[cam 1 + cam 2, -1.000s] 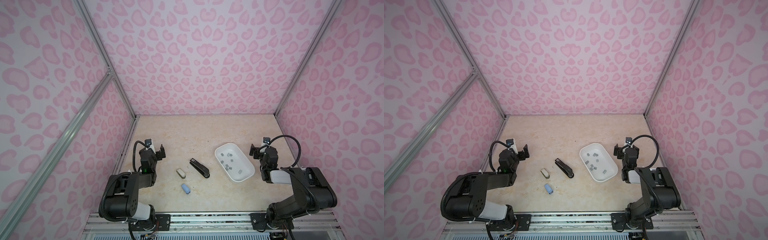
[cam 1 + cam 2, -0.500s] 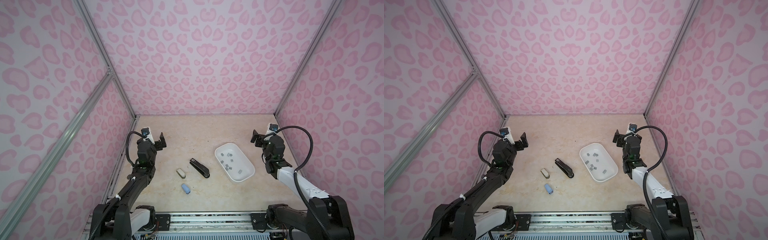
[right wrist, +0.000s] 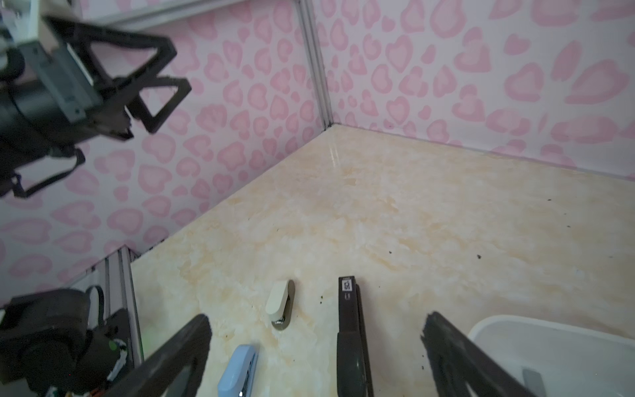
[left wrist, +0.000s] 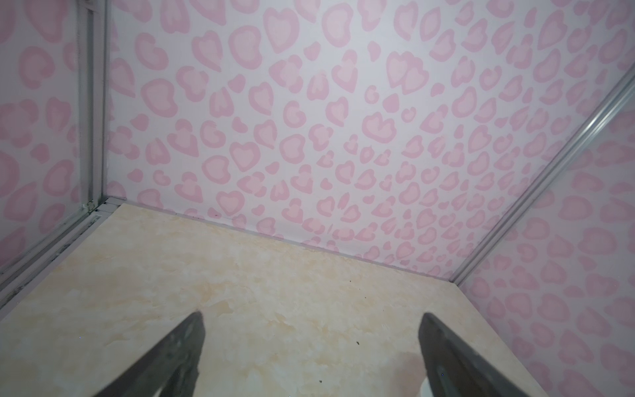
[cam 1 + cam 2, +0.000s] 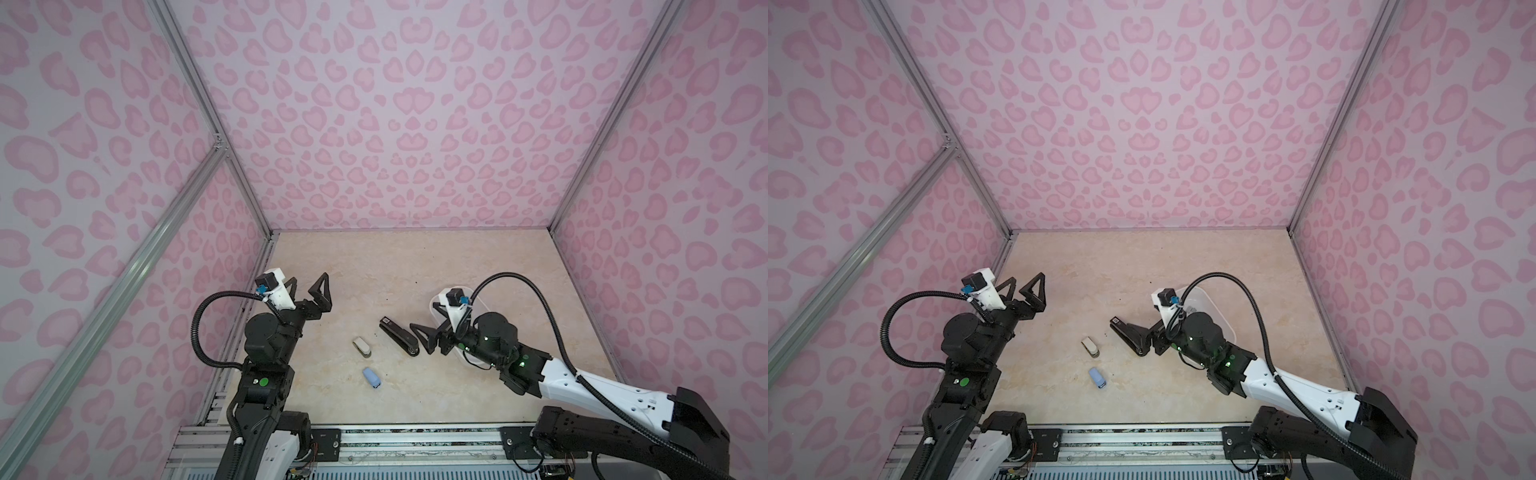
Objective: Load the staples into the stapler
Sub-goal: 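Reach the right gripper to the black stapler while the left gripper approaches it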
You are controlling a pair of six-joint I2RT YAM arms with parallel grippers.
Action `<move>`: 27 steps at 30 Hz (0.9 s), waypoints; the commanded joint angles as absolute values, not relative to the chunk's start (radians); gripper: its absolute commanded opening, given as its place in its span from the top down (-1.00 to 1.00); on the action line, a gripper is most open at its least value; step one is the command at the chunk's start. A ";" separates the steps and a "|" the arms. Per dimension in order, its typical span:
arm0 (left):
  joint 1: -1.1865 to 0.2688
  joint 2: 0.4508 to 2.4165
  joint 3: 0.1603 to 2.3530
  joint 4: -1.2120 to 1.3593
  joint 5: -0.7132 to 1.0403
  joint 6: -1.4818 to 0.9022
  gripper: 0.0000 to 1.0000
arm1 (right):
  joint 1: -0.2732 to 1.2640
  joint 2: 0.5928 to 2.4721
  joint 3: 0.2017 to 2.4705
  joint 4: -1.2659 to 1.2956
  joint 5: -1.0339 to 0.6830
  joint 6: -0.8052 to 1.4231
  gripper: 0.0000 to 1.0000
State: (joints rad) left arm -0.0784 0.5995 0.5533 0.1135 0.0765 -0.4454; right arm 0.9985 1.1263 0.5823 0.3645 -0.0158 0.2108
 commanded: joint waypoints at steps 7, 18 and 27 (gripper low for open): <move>-0.075 0.647 0.668 -0.009 0.193 -0.488 -0.95 | 1.234 1.307 0.724 0.292 0.262 0.150 -0.46; -0.082 0.645 0.625 -0.017 0.428 -0.499 -0.98 | 1.254 1.275 0.608 0.289 0.220 0.340 -0.16; -0.197 0.754 0.585 0.042 0.486 -0.448 -0.98 | 1.251 1.335 0.605 0.161 0.233 0.416 0.07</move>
State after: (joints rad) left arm -0.1558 0.7185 0.5945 -0.0238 0.4553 -0.4839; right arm 1.2518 1.3113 0.6102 0.2207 0.2276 0.3752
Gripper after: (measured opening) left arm 0.994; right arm 0.477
